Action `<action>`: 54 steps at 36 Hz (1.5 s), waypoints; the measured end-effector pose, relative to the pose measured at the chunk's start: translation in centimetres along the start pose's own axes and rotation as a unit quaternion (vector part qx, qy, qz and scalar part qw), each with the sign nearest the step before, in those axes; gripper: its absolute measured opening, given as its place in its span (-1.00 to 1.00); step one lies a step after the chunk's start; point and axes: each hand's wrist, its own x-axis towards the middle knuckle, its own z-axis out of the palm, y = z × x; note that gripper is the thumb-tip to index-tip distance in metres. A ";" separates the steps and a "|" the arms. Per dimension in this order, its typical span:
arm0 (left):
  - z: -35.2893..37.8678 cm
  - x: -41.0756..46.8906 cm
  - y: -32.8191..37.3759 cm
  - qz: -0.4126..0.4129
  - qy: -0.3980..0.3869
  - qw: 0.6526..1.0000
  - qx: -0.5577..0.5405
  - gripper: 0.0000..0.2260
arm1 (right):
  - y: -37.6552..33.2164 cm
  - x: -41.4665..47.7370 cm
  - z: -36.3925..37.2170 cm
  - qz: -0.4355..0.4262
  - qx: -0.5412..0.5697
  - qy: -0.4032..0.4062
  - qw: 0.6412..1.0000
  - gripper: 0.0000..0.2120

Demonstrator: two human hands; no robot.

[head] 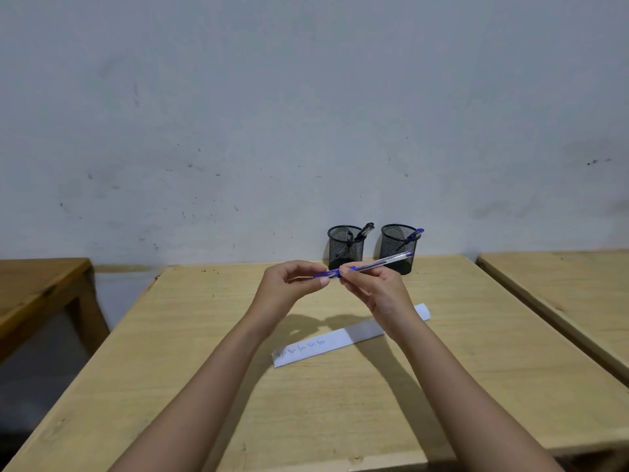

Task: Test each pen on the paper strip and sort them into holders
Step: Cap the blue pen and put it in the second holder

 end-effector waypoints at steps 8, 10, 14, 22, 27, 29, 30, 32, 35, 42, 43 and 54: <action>0.7 -0.9 0.5 -0.025 0.013 0.993 -0.111 -0.86 | -0.2 -0.8 0.3 -0.027 0.019 0.006 0.999 -0.93; 1.0 -0.9 0.8 -0.016 0.016 0.994 -0.109 -0.87 | -0.1 -1.0 0.4 -0.032 0.026 0.013 0.999 -0.92; 1.2 -1.0 1.1 -0.009 0.012 0.994 -0.109 -0.87 | -0.3 -1.3 0.5 -0.040 0.035 0.019 0.998 -0.92; 1.0 -1.7 1.1 -0.010 0.014 0.991 -0.134 -0.87 | -0.6 -1.6 1.2 -0.055 0.002 0.016 0.998 -0.92; 0.9 -2.2 1.4 -0.010 0.020 0.991 -0.134 -0.87 | -0.8 -2.0 1.0 -0.037 0.000 -0.005 0.999 -0.92; 1.0 -2.2 1.7 -0.009 0.017 0.991 -0.134 -0.87 | -1.4 -2.1 0.8 -0.030 0.000 -0.022 0.999 -0.91; 1.0 -2.2 1.8 -0.009 0.015 0.991 -0.130 -0.86 | -1.7 -2.2 0.7 -0.031 -0.005 -0.029 0.999 -0.91; 0.7 -2.0 2.1 -0.003 0.016 0.994 -0.111 -0.86 | -2.4 -2.3 0.4 -0.039 -0.009 -0.031 0.999 -0.93; -0.5 -1.8 2.3 0.005 0.024 0.996 -0.090 -0.85 | -3.0 -2.4 -0.5 -0.057 0.016 -0.005 0.998 -0.94; -1.4 -1.2 3.0 0.030 0.022 0.999 -0.014 -0.83 | -3.4 -2.9 -2.6 -0.104 -0.236 -0.027 0.966 -0.87; -1.2 -0.9 3.1 0.035 0.023 0.999 -0.008 -0.83 | -3.3 -2.8 -2.7 -0.109 -0.275 -0.031 0.955 -0.86; 5.0 3.8 4.0 0.075 -0.022 0.996 -0.042 -0.91 | -4.0 -1.1 -4.6 -0.144 -0.501 -0.043 0.853 -0.78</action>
